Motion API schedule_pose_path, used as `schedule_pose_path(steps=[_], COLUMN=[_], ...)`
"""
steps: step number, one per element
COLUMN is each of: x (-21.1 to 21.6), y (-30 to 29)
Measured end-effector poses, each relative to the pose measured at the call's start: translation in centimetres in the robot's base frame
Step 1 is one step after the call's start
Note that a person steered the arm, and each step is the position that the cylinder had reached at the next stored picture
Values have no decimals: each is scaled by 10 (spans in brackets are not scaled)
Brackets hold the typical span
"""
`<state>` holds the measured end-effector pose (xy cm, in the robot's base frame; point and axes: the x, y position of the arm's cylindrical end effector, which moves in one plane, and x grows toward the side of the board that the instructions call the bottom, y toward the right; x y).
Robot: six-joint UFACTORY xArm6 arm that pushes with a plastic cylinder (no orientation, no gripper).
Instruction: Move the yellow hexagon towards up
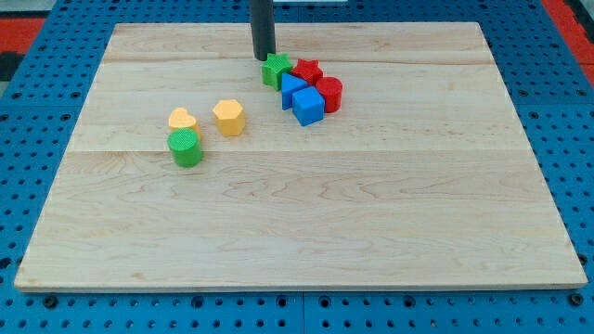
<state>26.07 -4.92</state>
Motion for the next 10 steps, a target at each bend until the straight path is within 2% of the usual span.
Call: schedule_pose_path(steps=[1,2,3,4,5,6,7,8,9,10], x=[0,-13,-6,38,115,179,234,255,231,225], y=[-1,-51,-116,-161,-180,-175,-144,-99,-81,-76])
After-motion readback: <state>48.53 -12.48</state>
